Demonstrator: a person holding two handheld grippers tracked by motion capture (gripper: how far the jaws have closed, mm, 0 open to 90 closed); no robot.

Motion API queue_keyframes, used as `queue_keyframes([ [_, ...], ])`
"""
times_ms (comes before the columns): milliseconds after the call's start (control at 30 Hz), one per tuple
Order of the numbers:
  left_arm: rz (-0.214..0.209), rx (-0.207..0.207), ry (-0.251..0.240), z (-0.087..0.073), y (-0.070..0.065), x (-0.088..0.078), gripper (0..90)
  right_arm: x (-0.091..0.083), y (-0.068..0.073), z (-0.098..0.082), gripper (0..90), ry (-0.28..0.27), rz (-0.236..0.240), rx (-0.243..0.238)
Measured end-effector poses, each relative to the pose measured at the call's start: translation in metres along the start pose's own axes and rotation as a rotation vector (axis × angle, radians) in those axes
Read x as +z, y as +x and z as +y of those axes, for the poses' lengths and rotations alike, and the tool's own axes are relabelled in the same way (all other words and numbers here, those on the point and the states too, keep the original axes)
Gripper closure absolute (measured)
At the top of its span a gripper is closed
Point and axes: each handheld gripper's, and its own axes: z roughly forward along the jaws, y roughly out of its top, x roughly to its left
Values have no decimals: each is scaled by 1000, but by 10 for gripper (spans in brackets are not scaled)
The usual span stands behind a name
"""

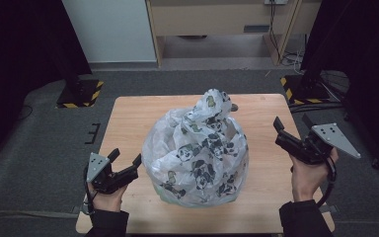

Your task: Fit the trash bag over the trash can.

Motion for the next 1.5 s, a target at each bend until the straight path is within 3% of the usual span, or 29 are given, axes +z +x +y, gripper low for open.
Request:
queue_keyframes([
  [100,24,31,-21,8,-2,-4,137,1,2,1,143,2,4,-3],
  [233,66,65,-2,6,3,-1,137,1,4,3,145,3,15,-12],
  [367,112,84,97,-15,17,13,137,2,4,9,149,-2,31,-23],
  [467,141,89,206,-36,28,25,139,3,5,15,174,-23,63,-43],
  [633,142,107,368,-62,33,43,144,5,12,27,263,-55,127,-76],
  [700,138,113,410,-68,33,50,146,6,16,32,285,-62,158,-79],
  [900,121,89,500,-83,35,63,150,10,24,48,384,-70,191,-86],
  [1100,108,99,541,-90,33,70,148,17,32,58,478,-69,224,-95],
  [1333,103,99,581,-95,34,77,147,27,44,66,523,-79,321,-90],
  [1500,93,101,594,-97,32,78,147,33,48,70,586,-92,473,-80],
])
